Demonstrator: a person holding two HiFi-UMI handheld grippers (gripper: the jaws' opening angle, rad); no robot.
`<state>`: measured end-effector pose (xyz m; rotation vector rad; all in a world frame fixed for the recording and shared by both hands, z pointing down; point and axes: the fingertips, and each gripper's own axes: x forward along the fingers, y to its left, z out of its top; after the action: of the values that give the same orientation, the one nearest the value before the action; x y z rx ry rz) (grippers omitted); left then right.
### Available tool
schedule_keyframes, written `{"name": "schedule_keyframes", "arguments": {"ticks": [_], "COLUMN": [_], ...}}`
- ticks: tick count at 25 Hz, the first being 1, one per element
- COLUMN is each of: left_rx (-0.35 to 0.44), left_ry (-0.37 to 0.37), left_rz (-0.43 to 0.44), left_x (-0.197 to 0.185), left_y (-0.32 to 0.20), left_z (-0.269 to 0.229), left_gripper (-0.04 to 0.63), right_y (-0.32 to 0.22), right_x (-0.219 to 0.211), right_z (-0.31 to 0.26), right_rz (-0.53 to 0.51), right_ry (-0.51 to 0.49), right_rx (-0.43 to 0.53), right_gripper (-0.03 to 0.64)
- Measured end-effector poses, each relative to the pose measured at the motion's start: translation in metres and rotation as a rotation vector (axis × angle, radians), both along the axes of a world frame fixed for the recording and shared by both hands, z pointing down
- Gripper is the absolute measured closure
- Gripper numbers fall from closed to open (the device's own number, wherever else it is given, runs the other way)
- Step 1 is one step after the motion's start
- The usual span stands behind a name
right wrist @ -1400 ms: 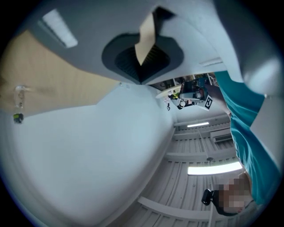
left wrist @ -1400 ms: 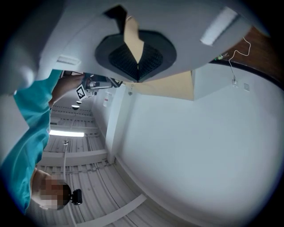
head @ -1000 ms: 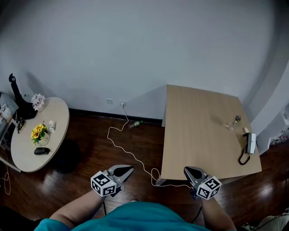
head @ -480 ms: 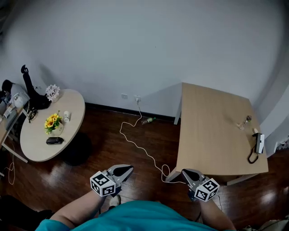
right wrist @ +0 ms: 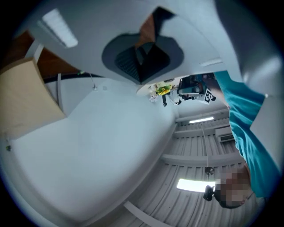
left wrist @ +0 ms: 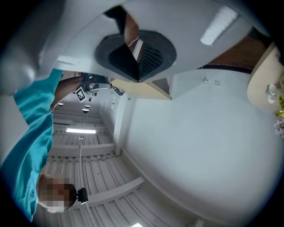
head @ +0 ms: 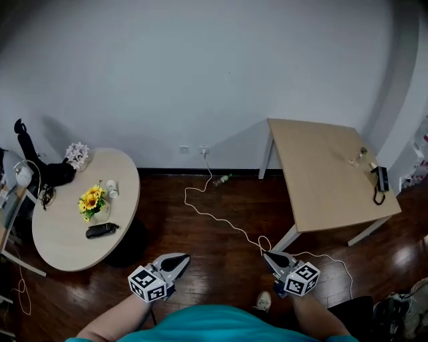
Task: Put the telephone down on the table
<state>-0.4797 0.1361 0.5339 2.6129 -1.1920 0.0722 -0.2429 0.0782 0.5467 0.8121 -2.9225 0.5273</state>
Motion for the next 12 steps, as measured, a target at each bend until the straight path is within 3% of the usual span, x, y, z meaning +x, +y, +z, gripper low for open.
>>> {"name": "schedule_keyframes", "arguments": {"ticks": [5,12], "left_rx": [-0.025,-0.037], "left_ry": [-0.004,0.052], "left_rz": [-0.006,-0.058], "left_x": [-0.042,-0.035], "left_y": [0.032,0.048], "left_z": [0.001,0.013], "left_gripper": [0.589,0.589], "right_y": [0.043,0.07], "right_x": [-0.055,-0.077], "right_z": [0.003,0.014], "right_rz": [-0.059,-0.176], "right_ry": [0.057,0.125], "right_rx": [-0.007,-0.027], "right_gripper": [0.615,0.617]}}
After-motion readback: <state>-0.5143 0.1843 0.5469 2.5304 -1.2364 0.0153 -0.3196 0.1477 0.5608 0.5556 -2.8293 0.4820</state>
